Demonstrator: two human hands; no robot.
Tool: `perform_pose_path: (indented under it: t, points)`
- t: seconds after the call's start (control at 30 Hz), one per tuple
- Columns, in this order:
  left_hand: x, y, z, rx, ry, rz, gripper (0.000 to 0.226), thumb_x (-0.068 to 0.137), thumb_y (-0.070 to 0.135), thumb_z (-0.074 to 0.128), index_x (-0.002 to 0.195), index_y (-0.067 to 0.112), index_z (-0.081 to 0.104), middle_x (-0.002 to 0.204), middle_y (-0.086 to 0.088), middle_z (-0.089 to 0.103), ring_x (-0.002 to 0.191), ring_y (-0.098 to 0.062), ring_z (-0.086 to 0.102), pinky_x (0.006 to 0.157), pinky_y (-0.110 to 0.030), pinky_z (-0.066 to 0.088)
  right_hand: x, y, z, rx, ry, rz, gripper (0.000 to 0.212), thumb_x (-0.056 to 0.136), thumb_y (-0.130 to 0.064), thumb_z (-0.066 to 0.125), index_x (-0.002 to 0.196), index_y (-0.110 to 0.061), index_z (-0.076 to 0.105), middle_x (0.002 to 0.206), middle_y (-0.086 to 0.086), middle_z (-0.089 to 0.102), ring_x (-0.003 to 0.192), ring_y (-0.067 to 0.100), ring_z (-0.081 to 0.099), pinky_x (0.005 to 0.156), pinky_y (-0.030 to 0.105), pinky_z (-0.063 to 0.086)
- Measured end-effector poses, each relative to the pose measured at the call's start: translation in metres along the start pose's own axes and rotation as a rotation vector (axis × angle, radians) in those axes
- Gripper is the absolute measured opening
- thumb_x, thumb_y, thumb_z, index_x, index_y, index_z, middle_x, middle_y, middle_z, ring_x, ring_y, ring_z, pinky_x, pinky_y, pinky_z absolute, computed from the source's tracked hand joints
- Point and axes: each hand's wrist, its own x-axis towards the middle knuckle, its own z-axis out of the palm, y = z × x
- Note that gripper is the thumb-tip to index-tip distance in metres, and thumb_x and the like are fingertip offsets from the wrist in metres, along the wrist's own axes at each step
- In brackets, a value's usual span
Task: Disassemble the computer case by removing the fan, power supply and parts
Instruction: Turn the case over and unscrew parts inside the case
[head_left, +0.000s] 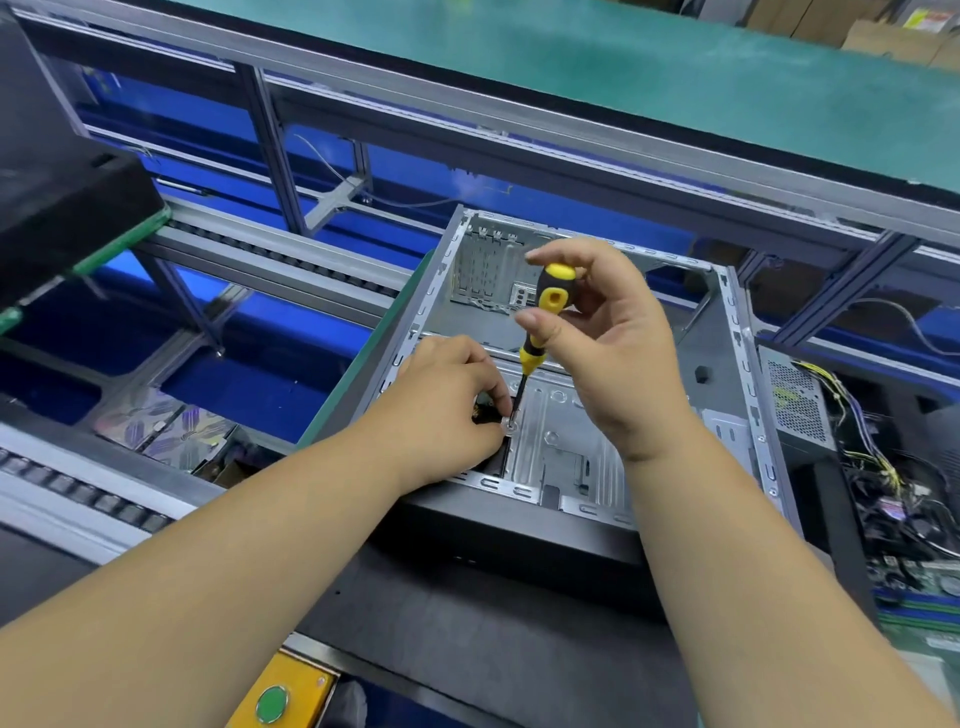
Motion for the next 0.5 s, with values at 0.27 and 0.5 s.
perform_pose_path:
  t: [0.27,0.5]
  points:
    - [-0.0033,0.0016,0.0007,0.088,0.011,0.008,0.014,0.077,0.027,0.068,0.089,0.034,0.065,0.112,0.016,0.041,0.120,-0.010,0.028,0.104,-0.028,0.027,-0.0048,0.0016,-0.0076,0.113,-0.011,0.076,0.034,0.096,0.008,0.047,0.121,-0.015,0.047,0.103,0.006,0.067,0.093,0.022,0.066,0.085,0.032,0.054]
    - [-0.0026,0.0012,0.0039,0.207,-0.001,0.027,0.020,0.079,0.041,0.075,0.090,0.041,0.059,0.129,0.019,0.038,0.130,-0.010,0.020,0.101,-0.027,0.015,-0.0077,0.0025,-0.0108,-0.006,-0.014,0.046,0.036,0.095,-0.001,0.053,0.123,-0.024,0.050,0.111,0.004,0.065,0.101,0.019,0.063,0.086,0.035,0.054]
